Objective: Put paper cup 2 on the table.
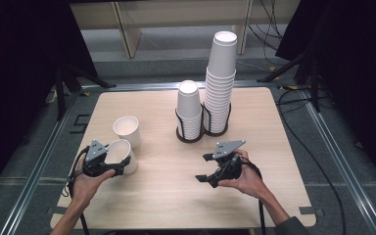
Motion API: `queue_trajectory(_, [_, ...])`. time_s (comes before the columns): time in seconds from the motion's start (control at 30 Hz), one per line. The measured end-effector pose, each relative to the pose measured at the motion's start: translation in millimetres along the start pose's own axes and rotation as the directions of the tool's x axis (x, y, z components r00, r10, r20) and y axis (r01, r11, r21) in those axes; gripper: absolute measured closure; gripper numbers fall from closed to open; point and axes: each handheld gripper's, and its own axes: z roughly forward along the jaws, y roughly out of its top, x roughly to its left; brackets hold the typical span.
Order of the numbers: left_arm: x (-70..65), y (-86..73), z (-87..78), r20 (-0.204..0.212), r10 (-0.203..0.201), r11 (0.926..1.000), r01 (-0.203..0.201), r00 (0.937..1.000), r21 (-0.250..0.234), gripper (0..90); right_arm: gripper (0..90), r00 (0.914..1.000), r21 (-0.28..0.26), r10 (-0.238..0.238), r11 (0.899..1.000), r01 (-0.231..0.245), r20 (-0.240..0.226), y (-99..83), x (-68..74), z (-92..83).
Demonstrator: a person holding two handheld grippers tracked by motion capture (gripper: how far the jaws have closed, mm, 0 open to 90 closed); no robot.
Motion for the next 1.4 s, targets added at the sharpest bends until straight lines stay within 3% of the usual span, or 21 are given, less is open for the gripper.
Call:
queue_trajectory(0.17, [0.1,-1.6,0.8,0.007,-0.001,0.9999,0.001,1.0,0.012,11.9,19.0,0.9999,-0.002,-0.003,1.0,0.003,0.015,-4.5,-0.5,-4.7])
queue_trajectory(0.37, [1.6,-3.9,1.9,0.014,-0.015,0.9999,0.014,0.9998,0.006,10.5,19.0,1.0,0.006,0.006,1.0,-0.006,0.0,-5.3,1.4,-4.3])
queue_trajectory(0.47, [0.3,-6.4,1.9,0.009,0.001,1.0,-0.001,1.0,-0.003,8.9,19.0,1.0,0.008,0.003,1.0,-0.003,-0.001,-5.1,2.0,-4.3])
queue_trajectory(0.6, [0.3,-14.7,6.7,0.058,-0.003,0.9997,0.004,0.9983,-0.024,9.2,19.0,1.0,0.007,0.002,1.0,-0.002,-0.003,-5.3,2.6,-4.4])
queue_trajectory(0.63, [-0.9,-17.2,6.6,0.056,-0.003,0.9998,0.004,0.9984,-0.021,13.0,19.0,1.0,0.005,-0.002,1.0,0.002,-0.001,-5.3,2.8,-4.2])
queue_trajectory(1.0, [-1.8,-25.5,5.4,0.071,-0.005,0.9976,0.01,0.9974,-0.068,13.0,19.1,0.9999,0.014,-0.005,1.0,0.006,-0.012,-6.7,6.1,-4.4])
queue_trajectory(1.1, [-3.2,-30.1,5.9,0.067,0.023,0.997,-0.018,0.9975,-0.076,13.0,19.2,0.9999,0.009,-0.006,1.0,0.007,-0.012,-7.4,6.0,-4.8])
queue_trajectory(1.2, [-5.8,-31.9,6.8,0.069,0.01,0.9961,-0.004,0.9976,-0.088,13.4,19.2,0.9998,0.013,-0.016,1.0,0.017,-0.008,-7.5,5.8,-5.3])
queue_trajectory(1.4, [-8.4,-33.8,6.3,0.073,0.021,0.9957,-0.015,0.9971,-0.091,13.6,19.4,0.9998,0.014,-0.007,1.0,0.008,-0.018,-8.0,7.1,-6.1])
